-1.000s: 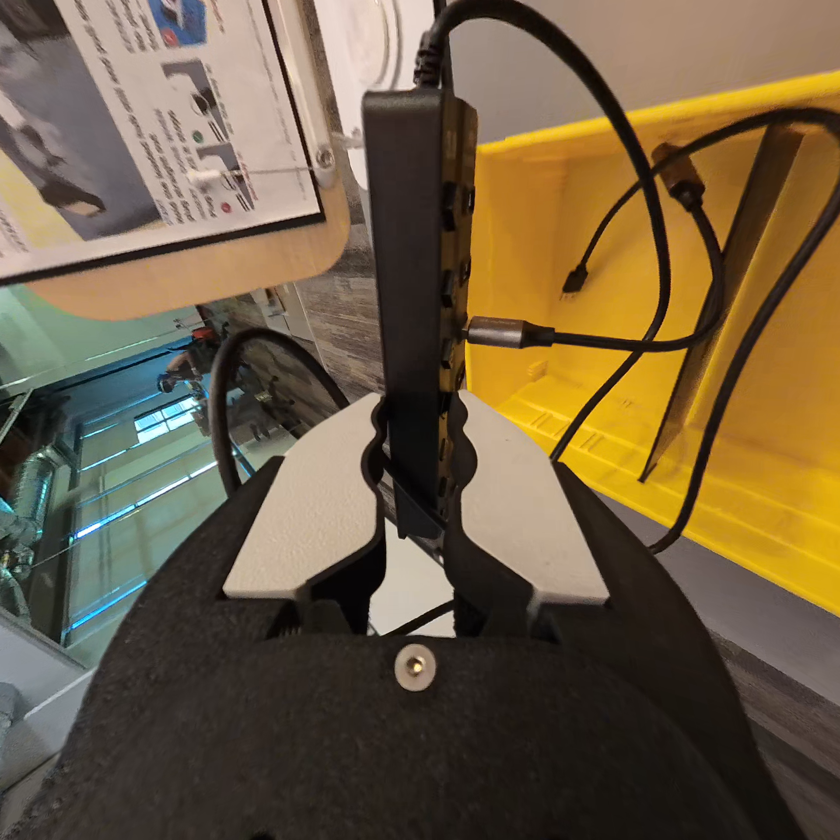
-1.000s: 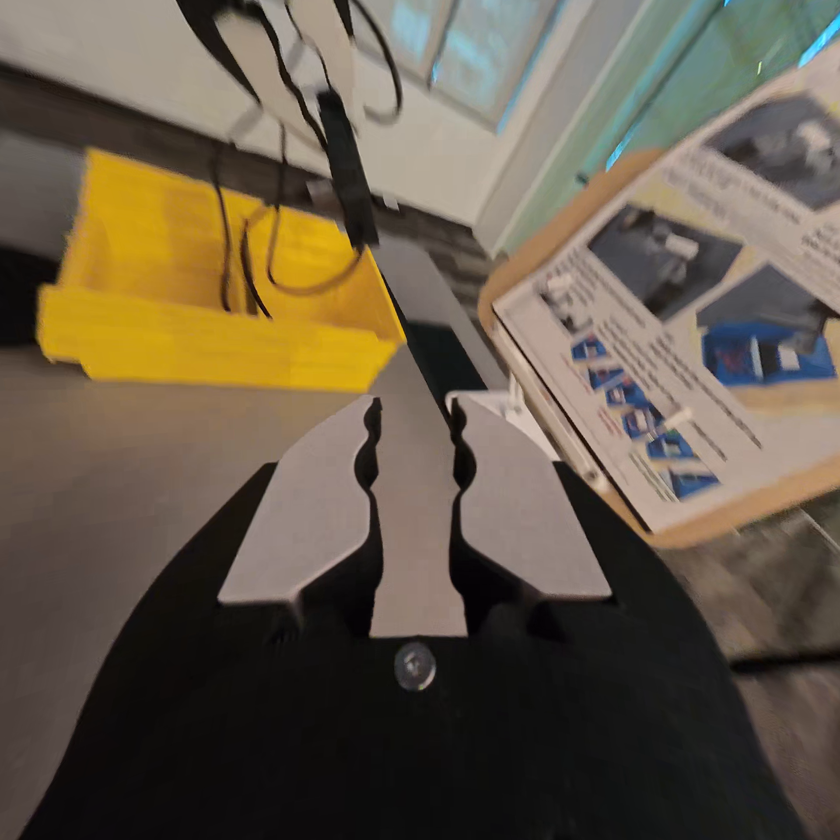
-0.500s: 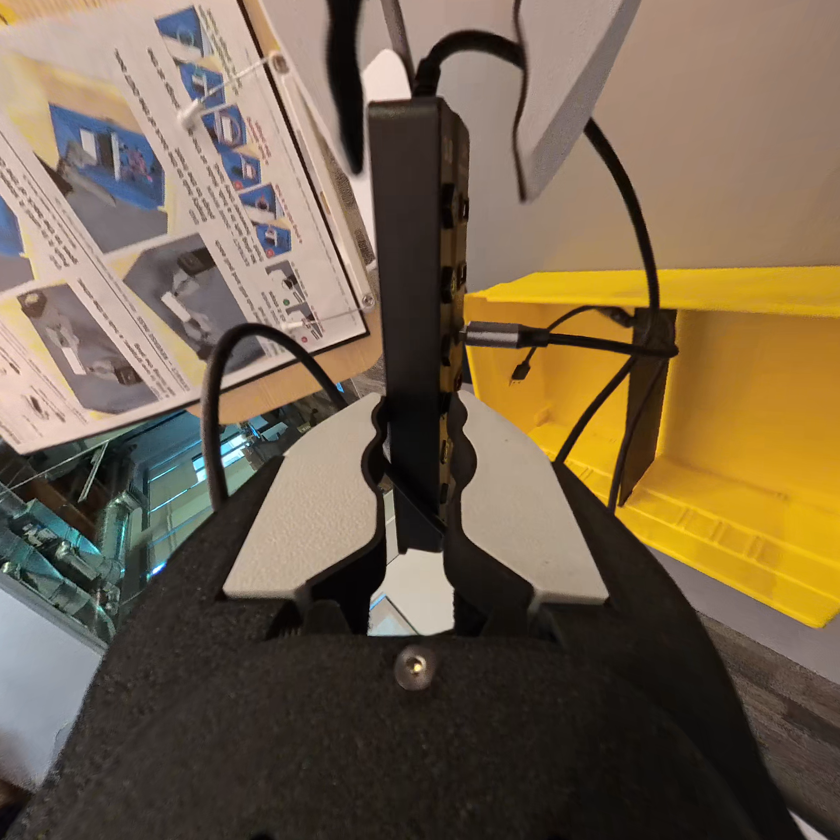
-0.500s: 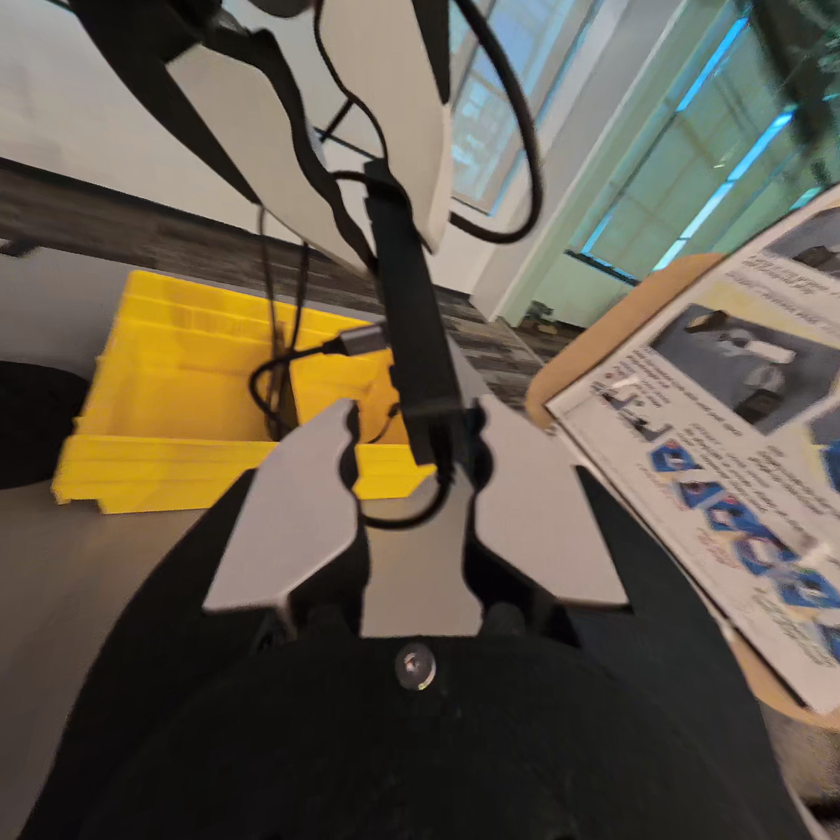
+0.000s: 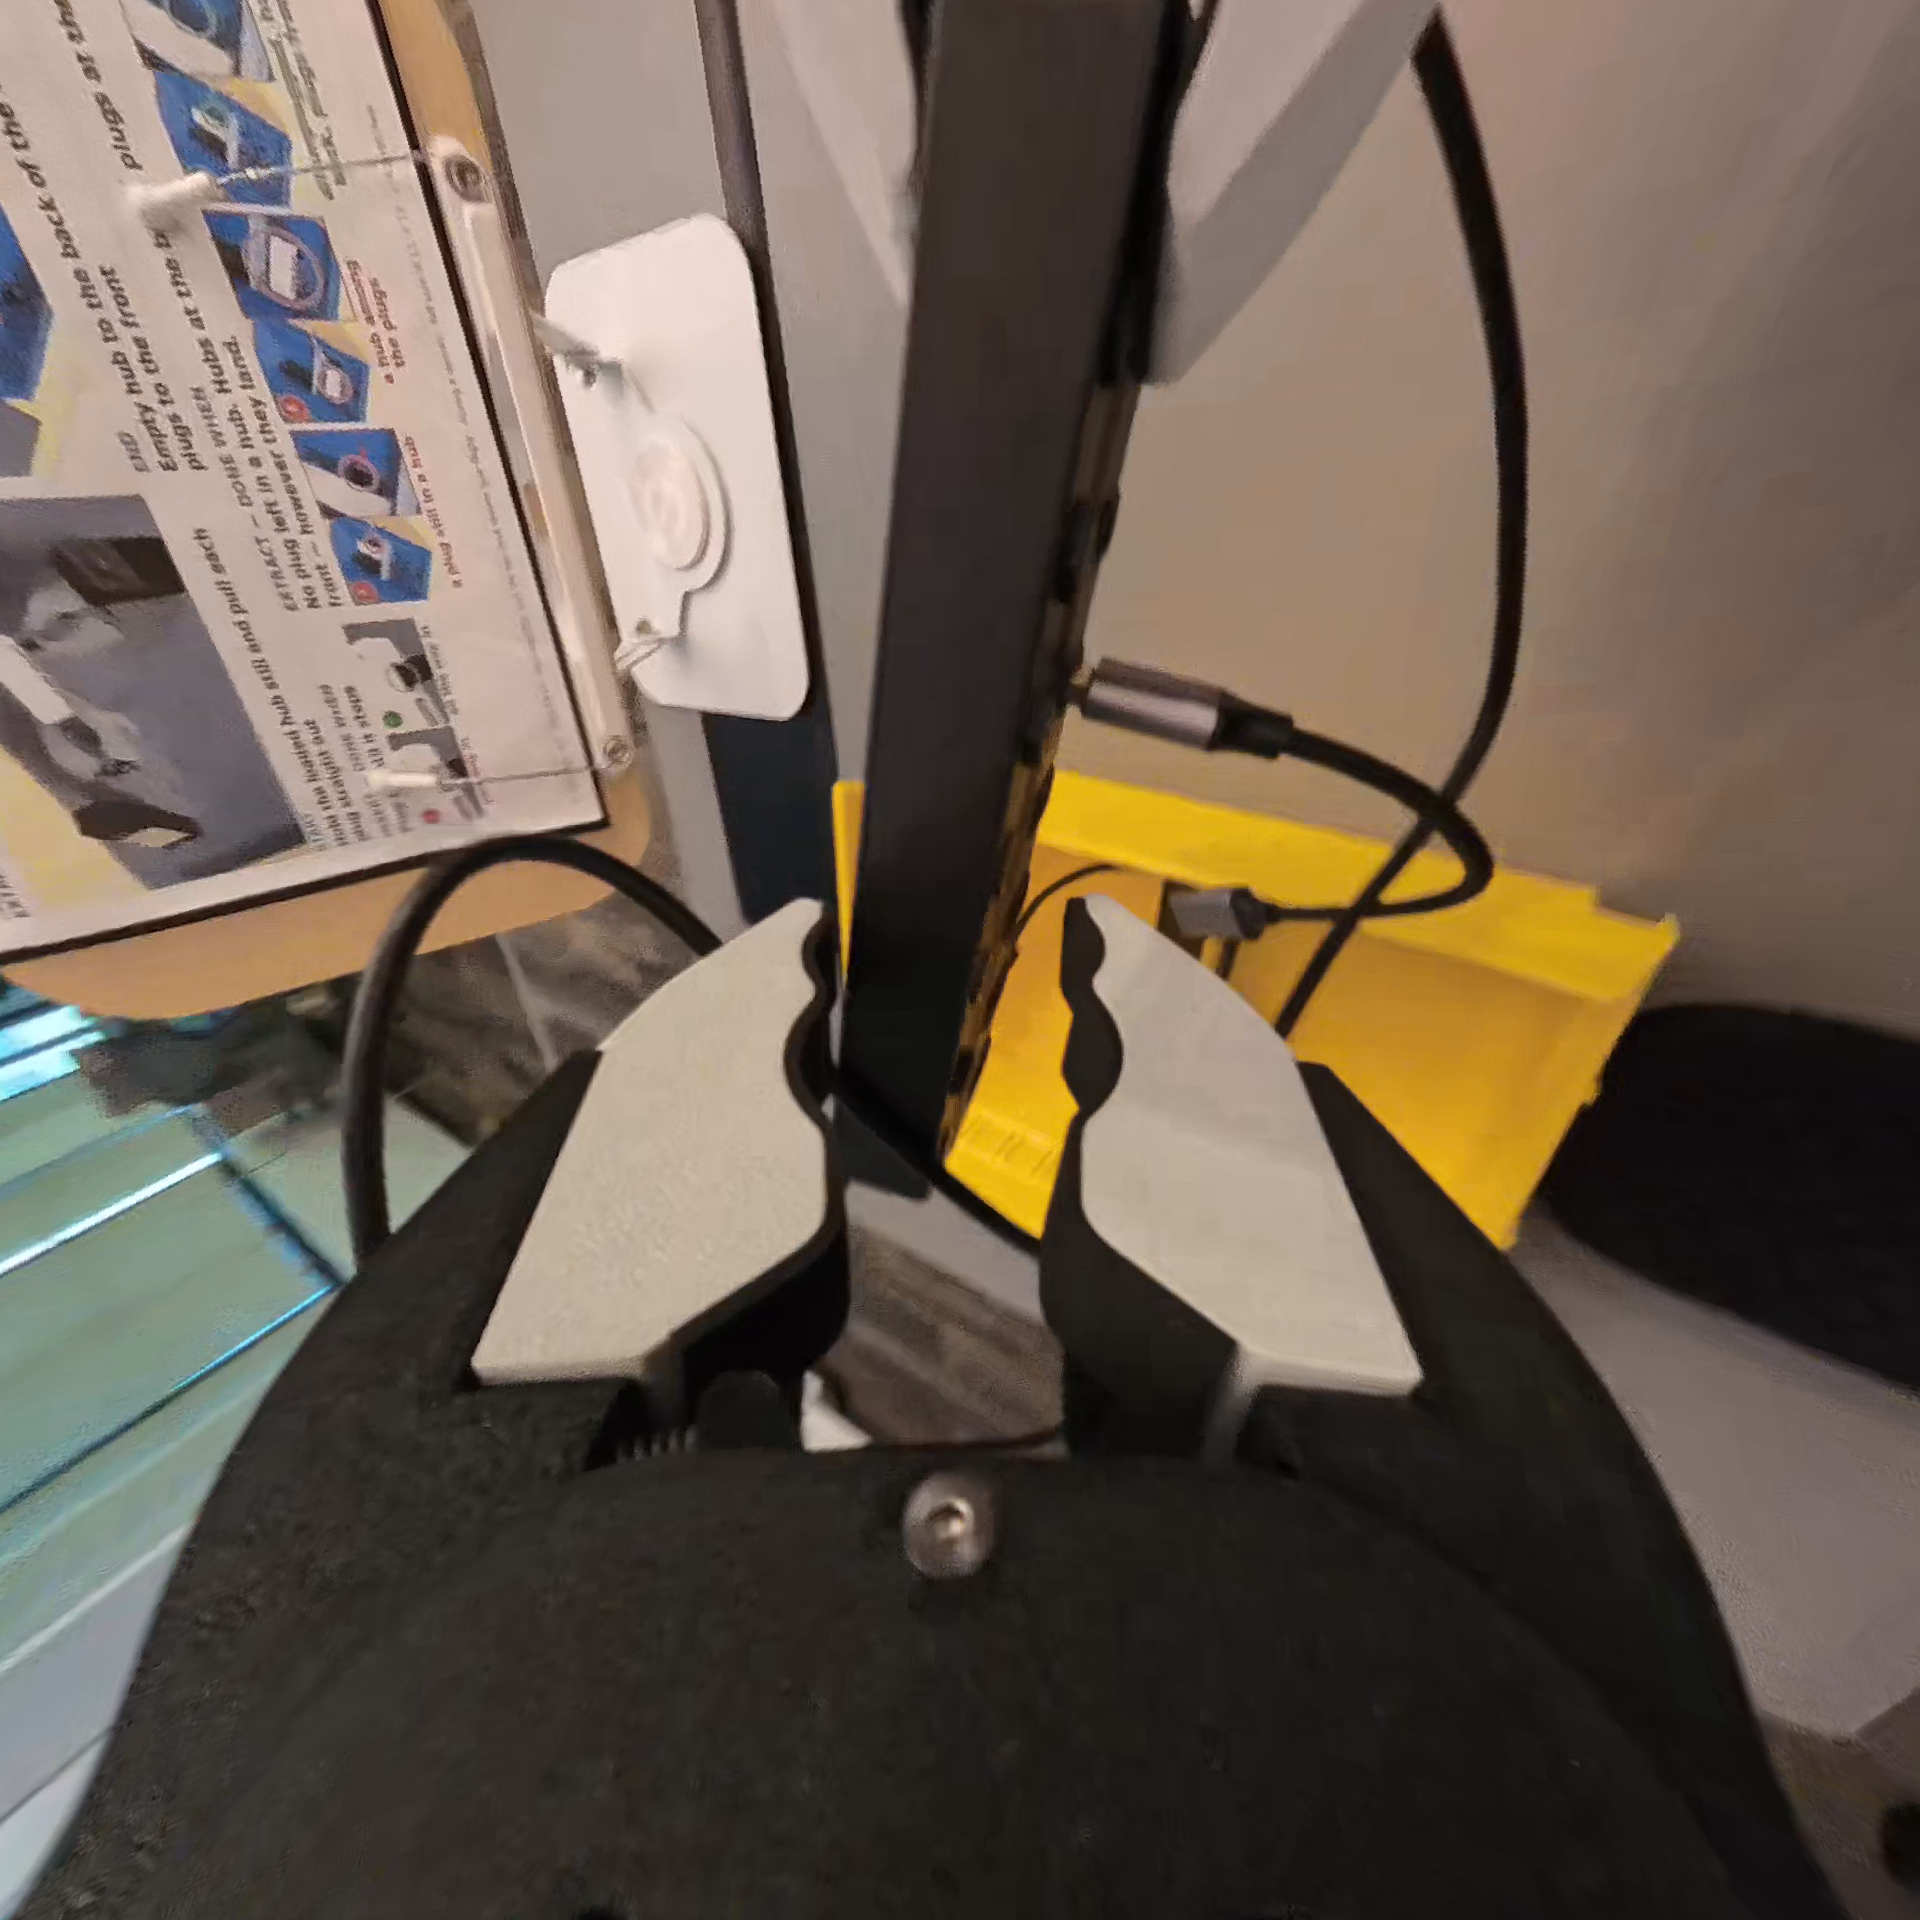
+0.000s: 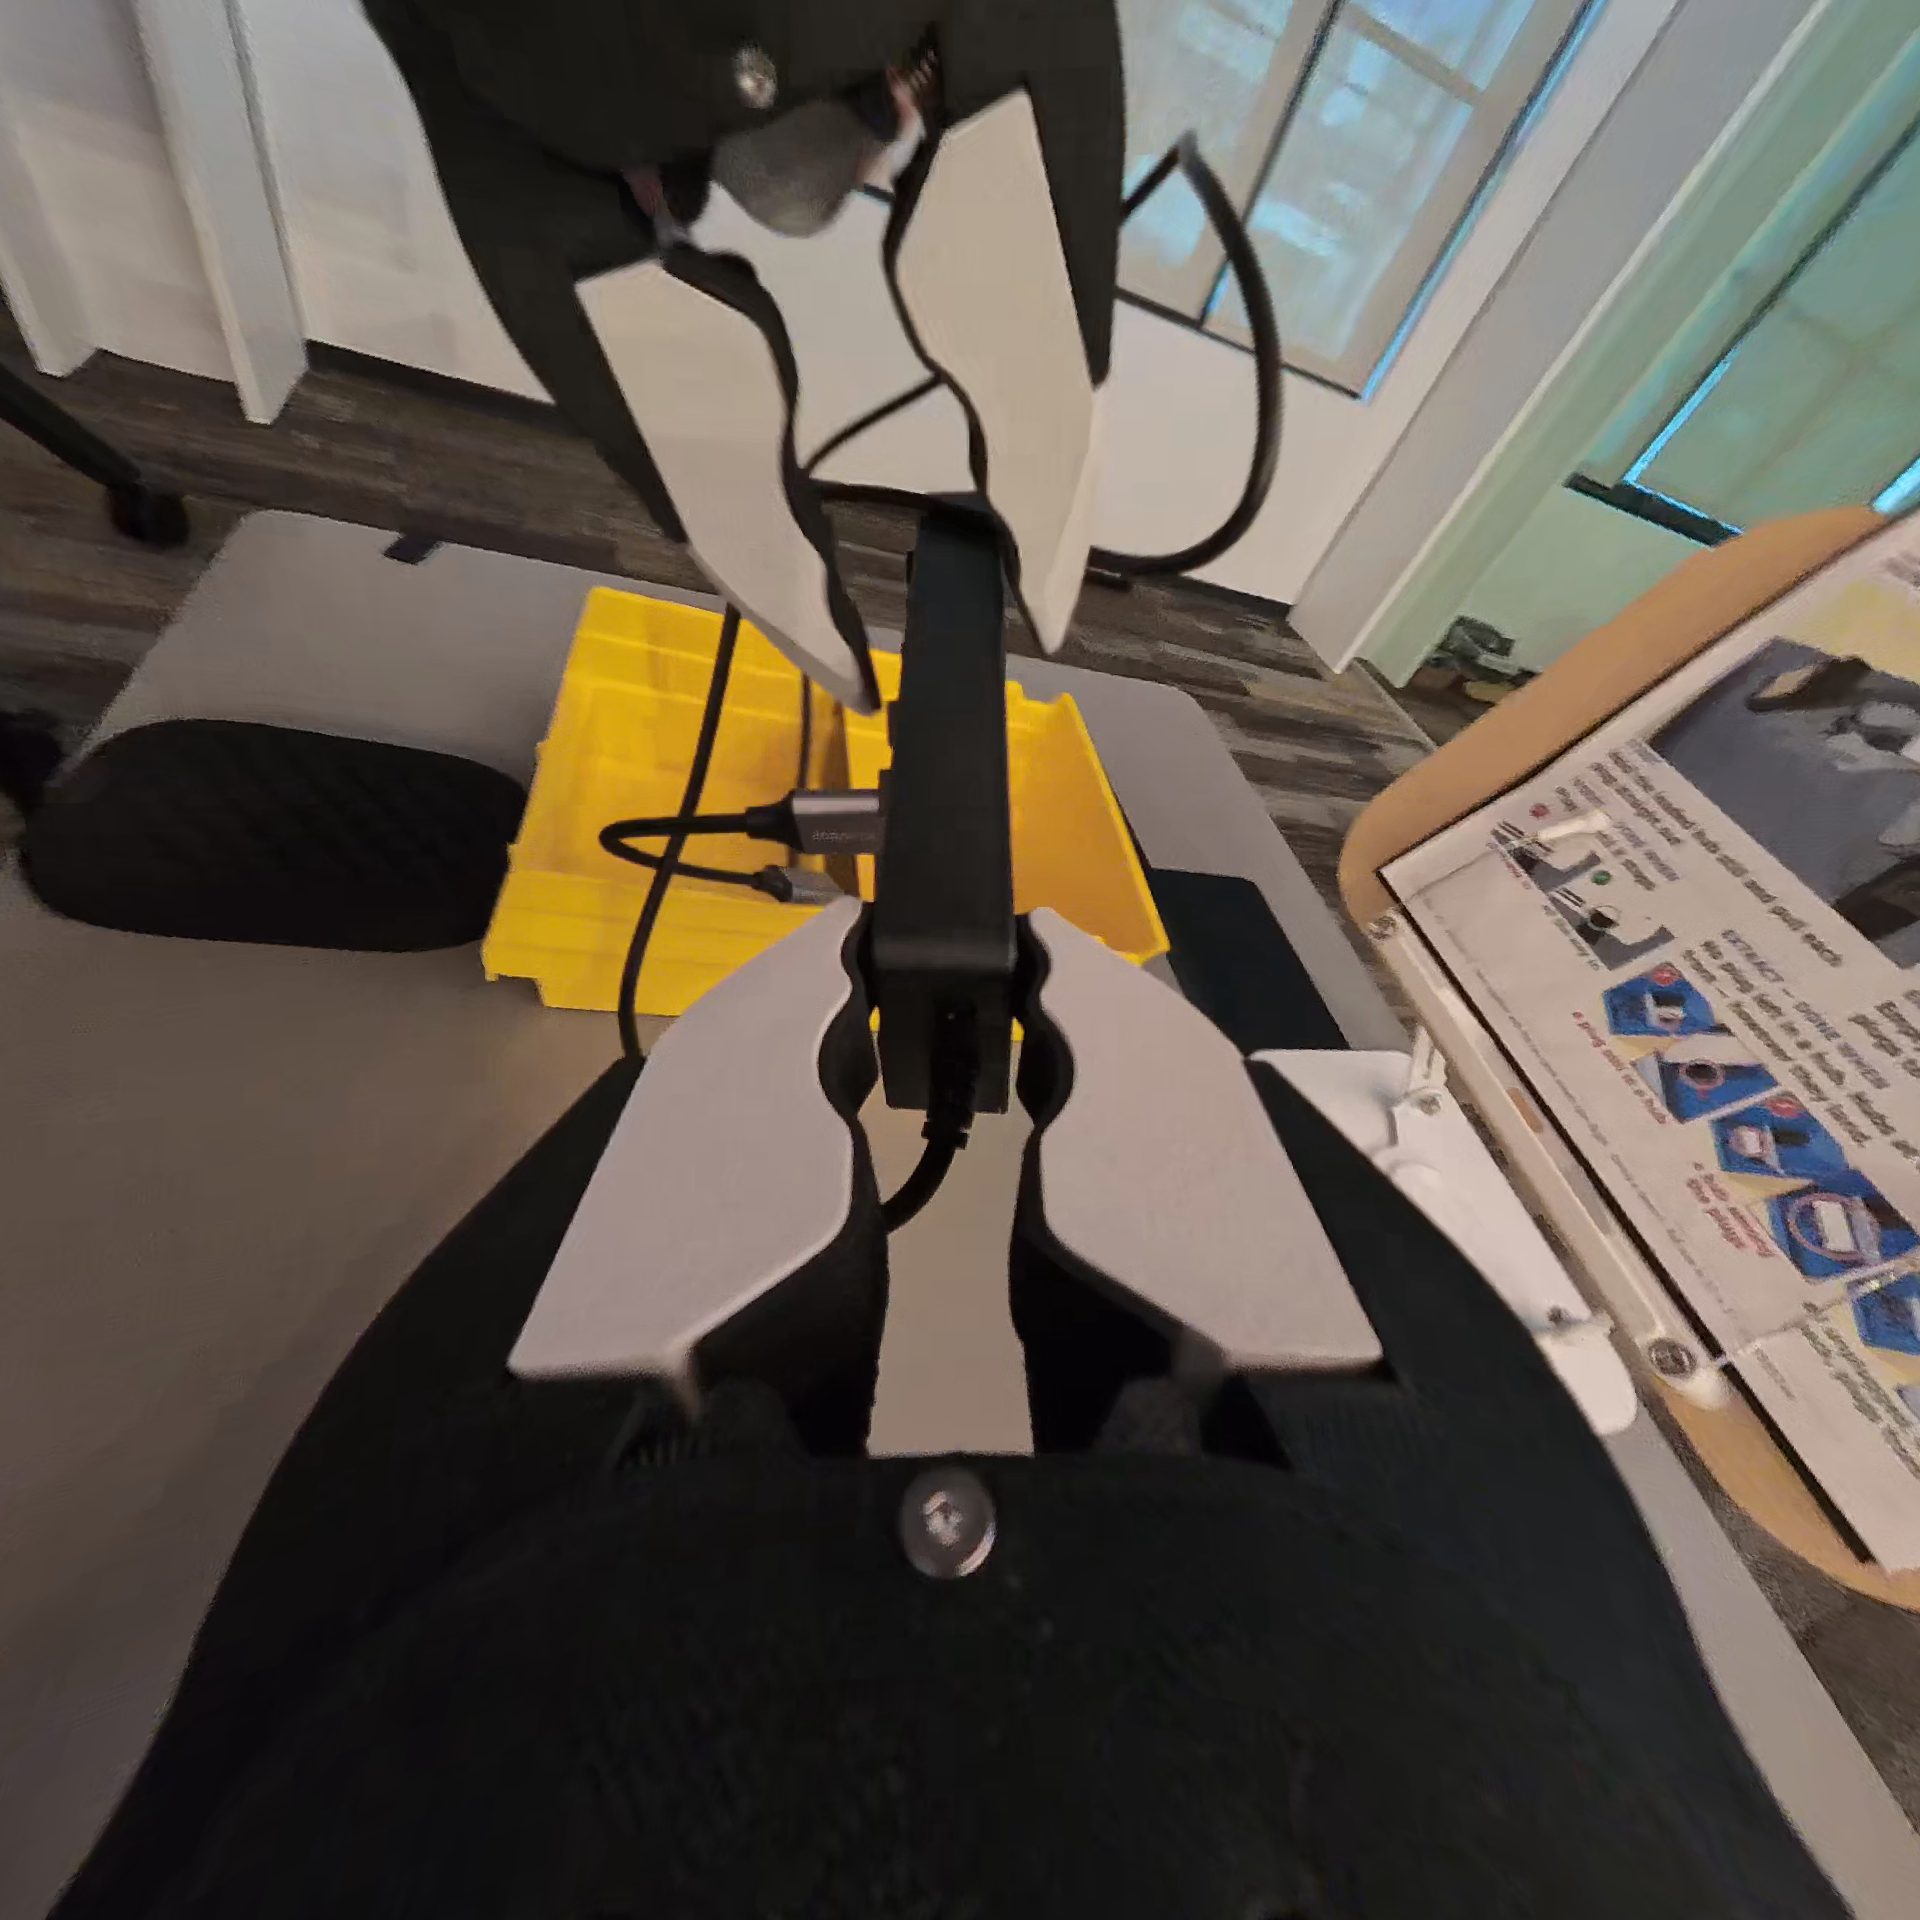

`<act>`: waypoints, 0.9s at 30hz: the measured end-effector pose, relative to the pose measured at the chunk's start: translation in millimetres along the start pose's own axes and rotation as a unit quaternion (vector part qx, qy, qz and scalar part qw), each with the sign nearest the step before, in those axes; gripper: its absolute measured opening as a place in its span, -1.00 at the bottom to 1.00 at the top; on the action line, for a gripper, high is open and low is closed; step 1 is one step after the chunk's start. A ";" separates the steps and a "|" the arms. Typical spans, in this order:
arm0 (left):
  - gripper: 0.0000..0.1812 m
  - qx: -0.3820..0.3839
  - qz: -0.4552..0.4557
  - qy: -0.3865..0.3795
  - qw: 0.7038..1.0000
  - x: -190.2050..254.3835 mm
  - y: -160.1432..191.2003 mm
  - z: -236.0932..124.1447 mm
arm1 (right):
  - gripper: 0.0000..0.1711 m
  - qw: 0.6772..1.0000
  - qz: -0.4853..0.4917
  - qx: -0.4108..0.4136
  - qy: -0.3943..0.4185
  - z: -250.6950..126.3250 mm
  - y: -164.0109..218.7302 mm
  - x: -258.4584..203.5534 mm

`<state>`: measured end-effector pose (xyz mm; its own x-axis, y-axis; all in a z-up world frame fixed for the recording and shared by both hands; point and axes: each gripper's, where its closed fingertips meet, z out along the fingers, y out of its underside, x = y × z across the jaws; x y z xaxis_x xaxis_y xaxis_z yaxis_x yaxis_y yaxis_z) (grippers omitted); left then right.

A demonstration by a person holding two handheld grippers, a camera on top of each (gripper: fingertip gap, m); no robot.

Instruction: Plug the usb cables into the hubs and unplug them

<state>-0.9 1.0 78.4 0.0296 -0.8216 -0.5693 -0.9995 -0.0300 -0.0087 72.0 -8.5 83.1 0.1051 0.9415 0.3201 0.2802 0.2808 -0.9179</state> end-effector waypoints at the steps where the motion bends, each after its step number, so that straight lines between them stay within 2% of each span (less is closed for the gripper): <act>1: -0.58 0.019 -0.013 -0.004 1.000 1.8 -3.8 -2.9 | -0.72 1.000 -0.010 0.005 -0.006 -2.9 -4.7 -4.2; 8: -0.52 0.020 -0.002 -0.041 0.999 20.3 -13.4 -1.5 | -0.72 0.997 -0.079 -0.002 -0.025 -25.3 -21.0 -22.0; 10: -0.40 0.016 -0.005 -0.035 0.999 23.0 -18.0 0.4 | -0.73 0.994 -0.101 -0.008 -0.038 -30.8 -21.5 -28.6; 12: -0.38 0.019 -0.016 -0.010 1.000 29.9 -24.7 2.3 | -0.72 0.992 -0.117 -0.014 -0.044 -37.1 -21.7 -31.7; 16: -0.40 0.052 -0.017 0.003 0.999 36.3 -44.3 2.5 | -0.72 0.990 -0.130 -0.007 -0.051 -50.8 -24.4 -32.3; 21: -0.48 0.084 -0.016 -0.021 0.996 33.4 -65.0 0.9 | -0.72 0.992 -0.114 0.021 -0.051 -65.7 -33.9 -27.4; 27: -0.58 0.088 -0.050 -0.022 0.995 27.7 -74.3 9.5 | -0.72 0.992 -0.115 0.016 -0.049 -74.4 -30.1 -22.0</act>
<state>74.1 -14.1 55.4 0.1330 -0.7940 -0.5933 -0.9780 -0.0079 -0.2087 132.2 -51.5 121.1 -0.0512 0.8648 0.4995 0.2558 0.4949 -0.8305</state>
